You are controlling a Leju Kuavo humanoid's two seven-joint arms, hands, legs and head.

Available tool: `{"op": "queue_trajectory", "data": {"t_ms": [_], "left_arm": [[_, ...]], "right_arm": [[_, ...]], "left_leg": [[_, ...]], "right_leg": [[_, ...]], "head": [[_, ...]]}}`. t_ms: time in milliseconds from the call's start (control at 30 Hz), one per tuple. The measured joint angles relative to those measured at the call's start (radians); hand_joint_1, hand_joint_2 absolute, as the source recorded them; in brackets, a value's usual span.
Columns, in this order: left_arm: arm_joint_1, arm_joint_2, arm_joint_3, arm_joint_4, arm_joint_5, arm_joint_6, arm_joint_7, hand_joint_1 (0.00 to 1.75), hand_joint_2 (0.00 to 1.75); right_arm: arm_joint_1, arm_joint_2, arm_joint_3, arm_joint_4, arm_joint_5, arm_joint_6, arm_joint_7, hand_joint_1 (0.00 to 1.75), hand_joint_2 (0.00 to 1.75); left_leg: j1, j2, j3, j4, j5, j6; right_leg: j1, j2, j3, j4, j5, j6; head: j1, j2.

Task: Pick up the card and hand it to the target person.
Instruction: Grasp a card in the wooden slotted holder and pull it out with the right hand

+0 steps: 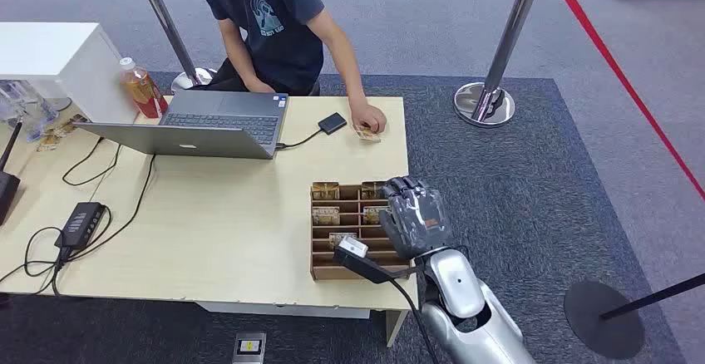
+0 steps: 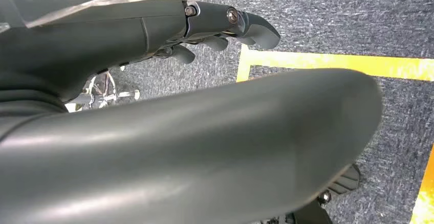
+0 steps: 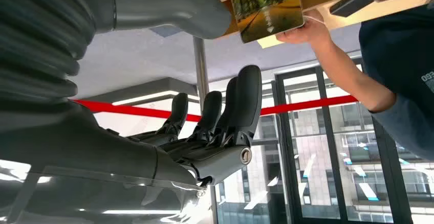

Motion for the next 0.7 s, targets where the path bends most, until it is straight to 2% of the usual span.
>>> {"op": "queue_trajectory", "data": {"t_ms": [100,333,700], "left_arm": [[0.000,0.000,0.000,0.000,0.004,0.001,0.000,0.00,0.00],[-0.001,0.000,0.002,0.000,0.019,0.011,0.011,0.00,0.00],[-0.001,-0.001,0.004,0.000,0.031,0.019,0.019,0.00,0.00]], "right_arm": [[-0.009,0.009,0.008,0.012,0.000,0.006,-0.003,0.84,1.75],[-0.054,0.045,0.038,0.041,-0.014,0.035,-0.014,0.90,1.75],[-0.075,0.065,0.056,0.071,-0.022,0.064,-0.013,0.87,1.75]], "left_leg": [[0.000,0.000,0.000,0.000,0.000,0.000],[0.000,0.000,0.000,0.000,0.001,0.000],[0.000,0.000,0.000,0.000,0.001,0.000]], "right_leg": [[0.000,0.000,0.000,0.000,0.000,0.000],[0.000,0.000,0.000,0.000,0.000,0.000],[0.000,0.000,-0.001,0.000,0.000,0.000]], "head": [[0.000,0.000],[0.000,0.000],[0.000,0.000]]}}
